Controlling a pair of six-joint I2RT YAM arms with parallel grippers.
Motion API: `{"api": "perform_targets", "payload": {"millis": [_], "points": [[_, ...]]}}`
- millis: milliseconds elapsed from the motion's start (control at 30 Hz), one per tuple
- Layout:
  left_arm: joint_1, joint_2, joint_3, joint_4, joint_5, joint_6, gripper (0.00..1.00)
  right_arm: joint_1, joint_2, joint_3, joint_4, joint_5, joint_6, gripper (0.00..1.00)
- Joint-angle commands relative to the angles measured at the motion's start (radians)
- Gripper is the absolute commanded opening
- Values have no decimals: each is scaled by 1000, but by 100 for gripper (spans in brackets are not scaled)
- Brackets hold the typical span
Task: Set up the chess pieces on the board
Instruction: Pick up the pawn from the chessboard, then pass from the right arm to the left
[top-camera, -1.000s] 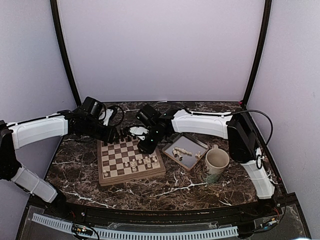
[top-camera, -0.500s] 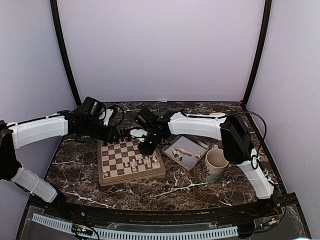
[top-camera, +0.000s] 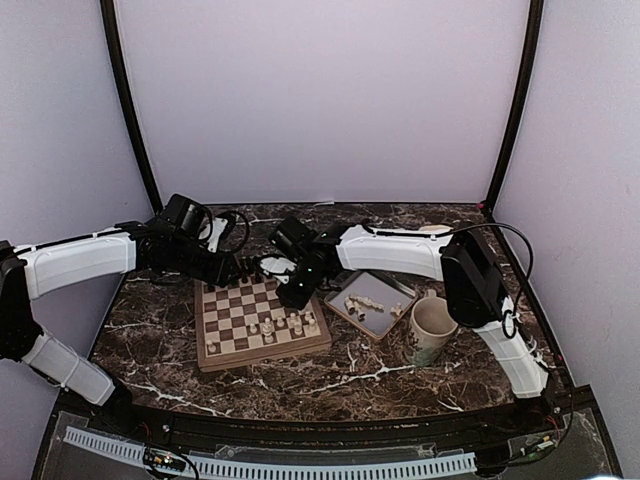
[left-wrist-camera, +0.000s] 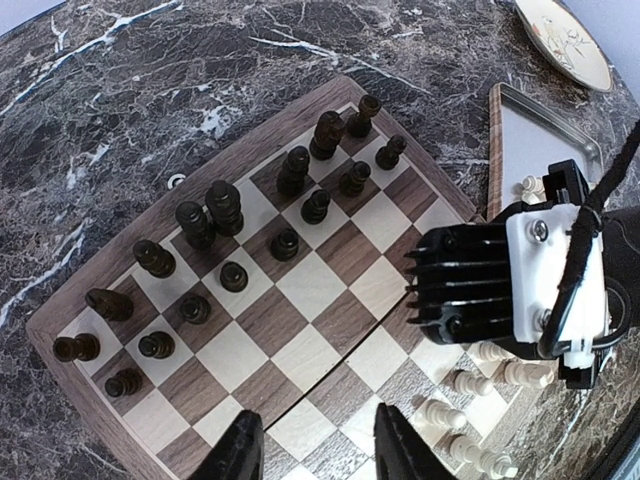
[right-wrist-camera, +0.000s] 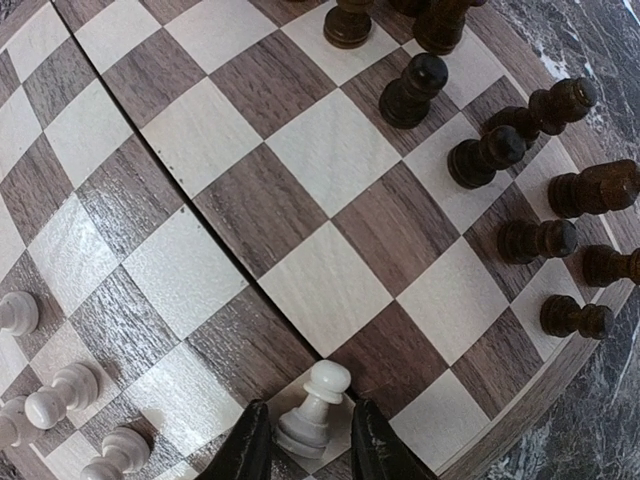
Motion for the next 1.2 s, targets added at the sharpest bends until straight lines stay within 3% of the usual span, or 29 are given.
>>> {"api": "perform_targets", "payload": {"millis": [0,433,767,933,1167], "points": [[6,-19,-21,11,19,-11,40,-14,-10,-30,-10,40,20,29],[5,-9,-24,20,28,-12,40,-26,-7,-47,-10,58,29,28],[5,9,-24,41,58,-39,40,-40,-32,-64,8,21,13,10],[11,23,-23,126,152,-125,41,-64,-131,-142,83,-89,-36,7],[24,103,-50,382,421,-349,40,-79,-276,-248,164,-176,-120,4]]}}
